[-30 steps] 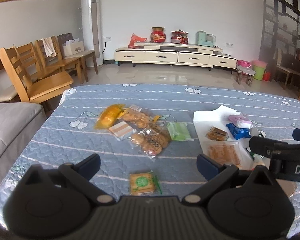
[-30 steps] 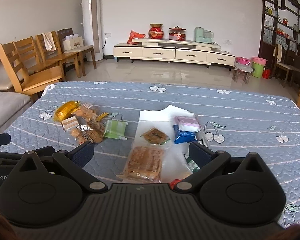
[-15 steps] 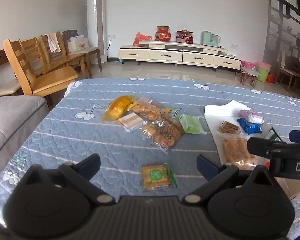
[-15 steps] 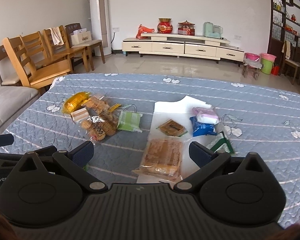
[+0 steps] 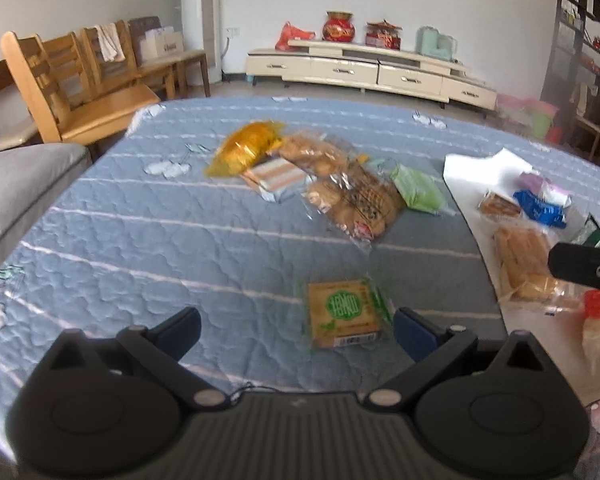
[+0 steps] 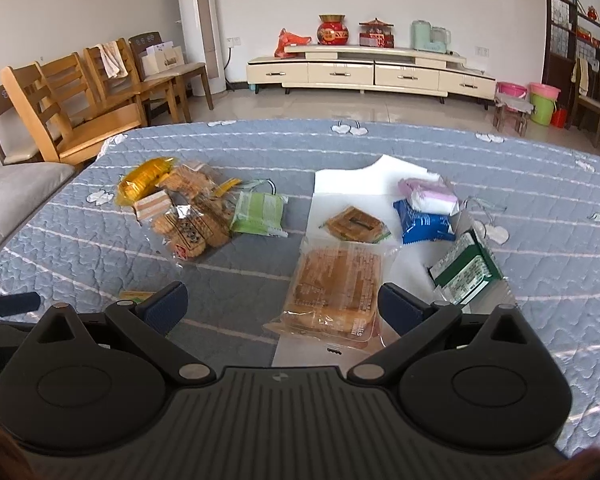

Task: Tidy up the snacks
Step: 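Grasp yellow square pack with green round label using left tool, then hold yellow pack in left tool while right tool grasps large clear bag of round buns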

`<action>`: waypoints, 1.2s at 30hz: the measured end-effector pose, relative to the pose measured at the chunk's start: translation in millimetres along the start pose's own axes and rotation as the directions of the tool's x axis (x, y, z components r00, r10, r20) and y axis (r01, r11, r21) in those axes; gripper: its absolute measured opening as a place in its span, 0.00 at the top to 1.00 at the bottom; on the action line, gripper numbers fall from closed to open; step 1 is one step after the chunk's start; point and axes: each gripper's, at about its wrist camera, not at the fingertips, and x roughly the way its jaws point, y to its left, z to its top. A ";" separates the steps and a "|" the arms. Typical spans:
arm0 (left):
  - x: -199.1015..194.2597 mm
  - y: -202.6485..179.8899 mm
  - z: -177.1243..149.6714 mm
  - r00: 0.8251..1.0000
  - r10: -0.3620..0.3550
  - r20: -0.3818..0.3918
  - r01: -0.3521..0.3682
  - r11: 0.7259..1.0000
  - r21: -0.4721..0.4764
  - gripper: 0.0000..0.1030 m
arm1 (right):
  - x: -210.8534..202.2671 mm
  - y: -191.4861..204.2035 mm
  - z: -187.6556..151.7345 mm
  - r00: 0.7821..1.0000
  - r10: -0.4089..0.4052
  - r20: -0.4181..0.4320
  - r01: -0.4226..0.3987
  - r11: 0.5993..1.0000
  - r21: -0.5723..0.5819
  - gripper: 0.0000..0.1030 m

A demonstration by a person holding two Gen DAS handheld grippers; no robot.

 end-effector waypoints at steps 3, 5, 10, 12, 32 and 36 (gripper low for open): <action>15.8 -9.0 0.1 1.000 0.006 -0.017 -0.006 1.000 0.025 0.02 | 6.6 -1.7 -0.7 1.000 0.006 -0.006 -0.006 1.000 0.007 0.00; 27.4 -13.9 0.3 0.999 0.011 -0.036 -0.010 0.999 0.035 0.02 | 10.1 -1.8 0.0 1.000 0.014 -0.009 -0.014 1.000 0.004 0.00; 43.1 -13.4 1.2 0.999 -0.027 -0.047 0.028 0.999 0.020 0.26 | 22.0 1.5 3.5 0.999 0.023 -0.024 -0.023 1.000 -0.013 0.00; 41.3 -12.1 1.2 0.999 -0.024 -0.021 0.025 0.999 0.047 0.48 | 27.9 5.4 5.9 0.999 0.032 -0.034 -0.033 0.999 -0.014 0.00; 19.5 30.6 -13.2 0.986 0.015 0.165 -0.025 0.998 0.063 0.03 | 70.2 64.5 20.5 0.993 0.066 -0.103 -0.066 0.998 0.002 0.00; 40.5 33.5 1.1 0.994 -0.009 0.105 -0.001 0.996 0.089 0.12 | 70.8 71.7 24.7 0.995 0.060 -0.083 -0.061 0.998 -0.004 0.00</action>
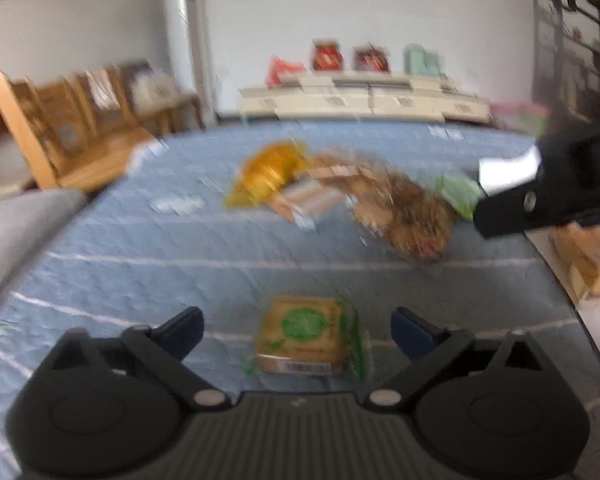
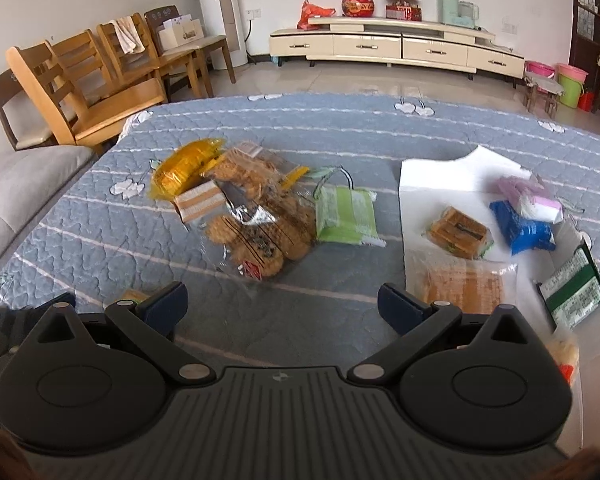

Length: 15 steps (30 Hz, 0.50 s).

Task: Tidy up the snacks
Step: 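Hold yellow pack in left tool while right tool grasps large clear bag of round buns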

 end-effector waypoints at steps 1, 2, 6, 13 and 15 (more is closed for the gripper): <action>4.6 0.1 -0.9 1.000 -0.020 -0.022 0.020 1.000 -0.004 0.25 | 1.0 1.8 1.2 1.000 -0.003 0.003 0.003 1.000 -0.001 0.00; 6.9 -0.9 -3.1 0.999 -0.030 -0.032 0.030 1.000 -0.001 0.30 | 2.1 3.6 2.3 1.000 -0.004 0.005 0.004 1.000 -0.002 0.00; 0.1 -2.4 -8.6 0.999 -0.045 -0.003 0.045 0.999 0.011 0.44 | 15.3 6.8 7.1 1.000 0.003 -0.014 -0.003 1.000 0.019 0.00; -4.3 14.5 -6.6 1.000 -0.011 0.008 0.011 0.999 -0.047 0.54 | 50.8 14.2 19.0 0.997 -0.018 -0.069 0.027 0.991 0.129 0.00; -1.3 19.6 -4.1 1.000 0.018 0.007 -0.018 0.998 -0.056 0.54 | 62.8 15.7 25.0 0.996 -0.020 -0.086 0.036 0.981 0.192 0.00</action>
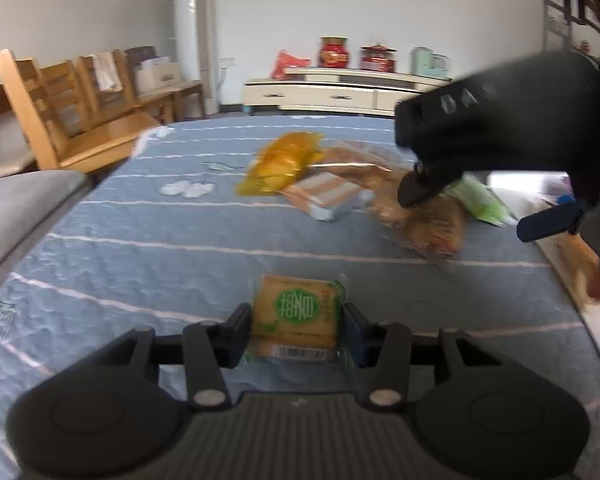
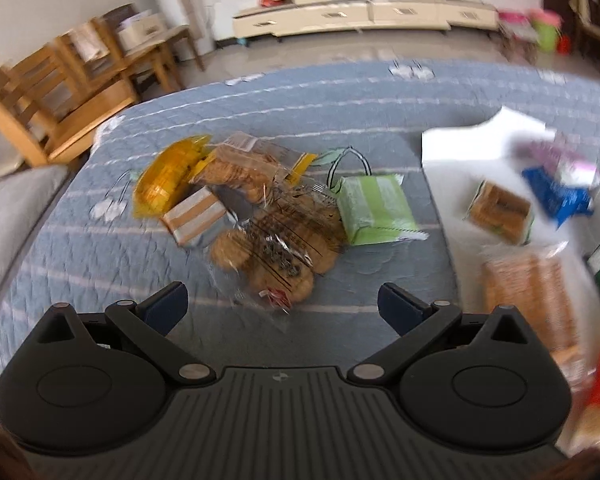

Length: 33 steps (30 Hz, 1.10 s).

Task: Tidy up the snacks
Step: 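Hold yellow pack in left tool while right tool grasps large clear bag of round buns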

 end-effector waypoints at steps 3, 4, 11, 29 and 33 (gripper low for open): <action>2.6 11.1 4.0 1.000 -0.015 -0.006 0.014 0.998 -0.053 0.54 | 16.8 0.9 13.2 1.000 0.008 -0.016 -0.006 0.987 0.161 0.00; 2.5 13.4 5.0 1.000 -0.012 -0.003 0.012 0.998 -0.060 0.54 | 23.4 0.7 16.9 1.000 0.003 -0.027 0.003 0.976 0.217 0.00; 7.8 27.3 8.1 1.000 0.008 0.003 -0.008 0.994 -0.105 0.54 | 64.3 11.2 29.0 0.989 -0.114 -0.094 0.136 0.947 0.291 0.00; -20.2 29.6 -0.8 0.999 -0.032 0.002 0.032 0.988 -0.149 0.54 | -41.8 -16.1 -66.5 1.000 0.018 0.021 -0.013 0.980 -0.197 0.27; -43.8 21.2 -1.1 1.000 -0.022 0.019 0.024 0.993 -0.119 0.54 | -78.7 -19.9 -81.0 0.997 0.033 0.071 -0.012 0.961 -0.276 0.27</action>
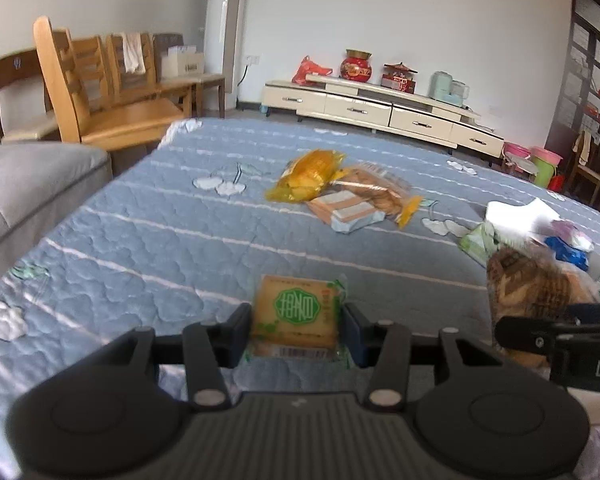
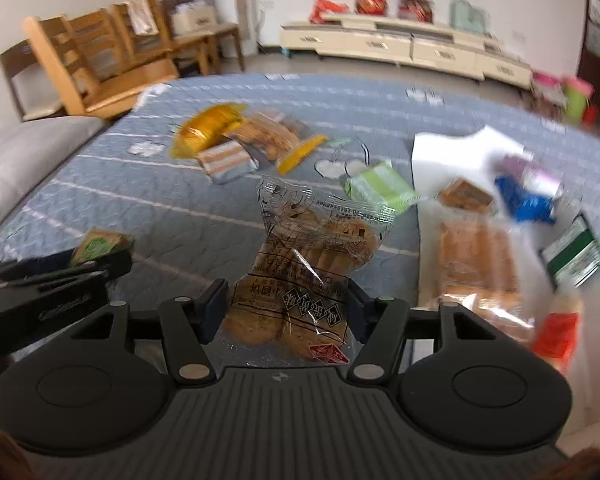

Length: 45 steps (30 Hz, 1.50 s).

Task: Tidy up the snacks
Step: 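Hold yellow pack in left tool while right tool grasps large clear bag of round buns, then carry yellow pack in left tool while right tool carries bun bag toward tray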

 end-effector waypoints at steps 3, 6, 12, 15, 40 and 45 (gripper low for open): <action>-16.7 -3.1 4.6 1.000 -0.002 0.007 0.002 1.000 -0.006 0.54 | -20.9 1.9 -1.6 0.999 -0.008 0.043 0.010 0.999 -0.038 0.27; -35.2 -6.3 10.8 0.999 0.019 0.037 -0.020 1.000 0.017 0.54 | -38.8 -0.3 0.8 0.997 -0.011 0.079 0.015 0.999 -0.047 0.28; -67.9 -11.7 22.3 0.995 0.049 0.092 -0.052 0.998 0.027 0.54 | -75.9 -7.9 8.0 0.990 -0.007 0.139 0.015 0.998 -0.060 0.28; -78.9 -14.1 24.8 0.993 0.052 0.103 -0.055 0.998 0.029 0.54 | -104.6 -15.5 3.0 0.986 -0.012 0.166 0.022 0.998 -0.060 0.28; -116.8 -67.2 23.1 0.992 -0.021 0.124 0.008 0.995 0.100 0.54 | -172.8 -65.3 -28.5 0.963 -0.081 0.256 0.080 0.997 0.016 0.28; -119.9 -78.5 22.6 0.991 -0.040 0.124 0.025 0.993 0.115 0.54 | -175.9 -70.4 -30.5 0.959 -0.102 0.263 0.098 0.995 0.028 0.28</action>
